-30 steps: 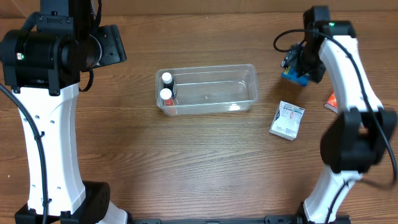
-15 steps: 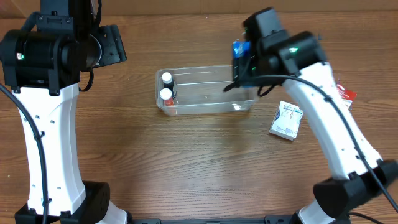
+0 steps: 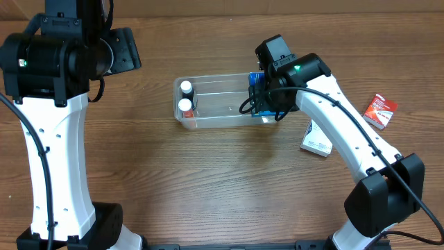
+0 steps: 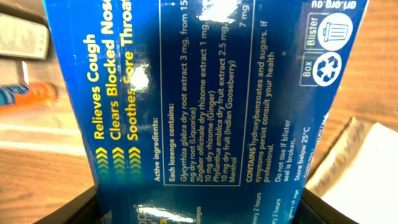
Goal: Pack container
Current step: 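Carry the blue box with the right gripper into the container's right end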
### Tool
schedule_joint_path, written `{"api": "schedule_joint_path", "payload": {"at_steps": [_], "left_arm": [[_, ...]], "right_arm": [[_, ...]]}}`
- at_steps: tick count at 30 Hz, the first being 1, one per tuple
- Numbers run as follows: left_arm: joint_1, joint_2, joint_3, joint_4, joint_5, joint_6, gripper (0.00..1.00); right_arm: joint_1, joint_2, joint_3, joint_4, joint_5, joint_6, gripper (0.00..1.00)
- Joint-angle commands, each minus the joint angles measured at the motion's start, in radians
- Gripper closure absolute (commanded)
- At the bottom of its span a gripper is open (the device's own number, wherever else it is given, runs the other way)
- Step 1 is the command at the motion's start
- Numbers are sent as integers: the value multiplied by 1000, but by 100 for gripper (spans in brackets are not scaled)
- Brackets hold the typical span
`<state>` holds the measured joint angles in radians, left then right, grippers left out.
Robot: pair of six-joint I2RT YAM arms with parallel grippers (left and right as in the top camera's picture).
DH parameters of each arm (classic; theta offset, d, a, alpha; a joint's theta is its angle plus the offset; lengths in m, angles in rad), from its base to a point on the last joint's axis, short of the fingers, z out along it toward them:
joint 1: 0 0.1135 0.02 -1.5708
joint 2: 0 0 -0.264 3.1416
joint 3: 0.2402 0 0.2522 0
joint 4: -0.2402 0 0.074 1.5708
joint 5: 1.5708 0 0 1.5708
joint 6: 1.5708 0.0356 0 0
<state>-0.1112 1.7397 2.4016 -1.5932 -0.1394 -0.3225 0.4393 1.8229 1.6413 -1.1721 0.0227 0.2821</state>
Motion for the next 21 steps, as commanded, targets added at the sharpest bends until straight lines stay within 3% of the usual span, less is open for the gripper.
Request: {"api": "schedule_joint_path", "payload": {"at_steps": [1,21], "left_arm": [[0,6,2,4,1,-2,28],[0,6,2,3,1,-2,28]], "right_arm": [[0,3,-1,43,-9,-25,27],[-3,151,-2,69,37,-20,27]]}}
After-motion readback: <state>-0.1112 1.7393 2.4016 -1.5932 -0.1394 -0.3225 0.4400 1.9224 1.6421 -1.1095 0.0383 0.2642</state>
